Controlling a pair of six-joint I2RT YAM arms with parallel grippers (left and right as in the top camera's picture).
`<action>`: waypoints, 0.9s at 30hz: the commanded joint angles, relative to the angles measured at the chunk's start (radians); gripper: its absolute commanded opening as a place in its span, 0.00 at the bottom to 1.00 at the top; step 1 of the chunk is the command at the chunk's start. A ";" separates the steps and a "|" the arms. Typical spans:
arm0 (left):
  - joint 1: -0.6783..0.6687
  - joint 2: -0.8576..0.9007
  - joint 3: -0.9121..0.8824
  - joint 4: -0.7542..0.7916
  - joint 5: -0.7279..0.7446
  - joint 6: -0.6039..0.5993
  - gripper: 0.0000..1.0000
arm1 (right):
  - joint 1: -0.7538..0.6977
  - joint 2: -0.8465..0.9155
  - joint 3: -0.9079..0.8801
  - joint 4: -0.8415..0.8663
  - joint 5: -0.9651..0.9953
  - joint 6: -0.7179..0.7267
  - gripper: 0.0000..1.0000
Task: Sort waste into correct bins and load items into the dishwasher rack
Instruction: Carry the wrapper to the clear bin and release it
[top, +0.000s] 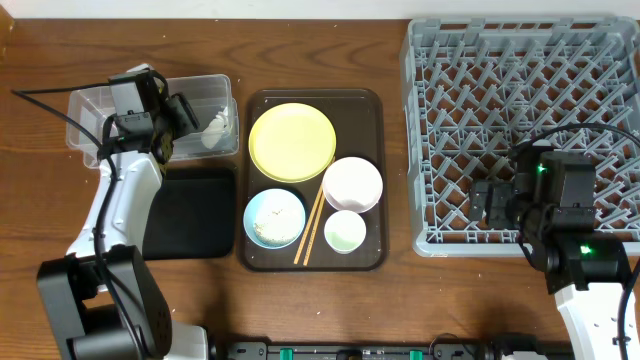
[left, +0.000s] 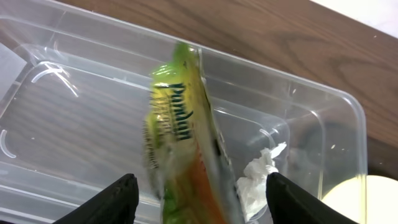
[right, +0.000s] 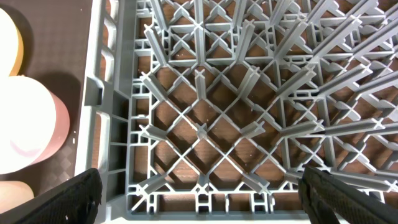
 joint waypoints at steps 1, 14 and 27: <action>0.003 -0.061 0.010 -0.002 -0.008 -0.014 0.68 | -0.008 -0.002 0.021 -0.002 0.000 0.006 0.99; -0.032 -0.106 0.009 -0.159 0.144 -0.014 0.60 | -0.008 -0.002 0.021 0.001 0.001 0.006 0.99; -0.325 -0.175 0.009 -0.516 0.153 -0.011 0.64 | -0.008 -0.002 0.021 -0.002 0.000 0.006 0.99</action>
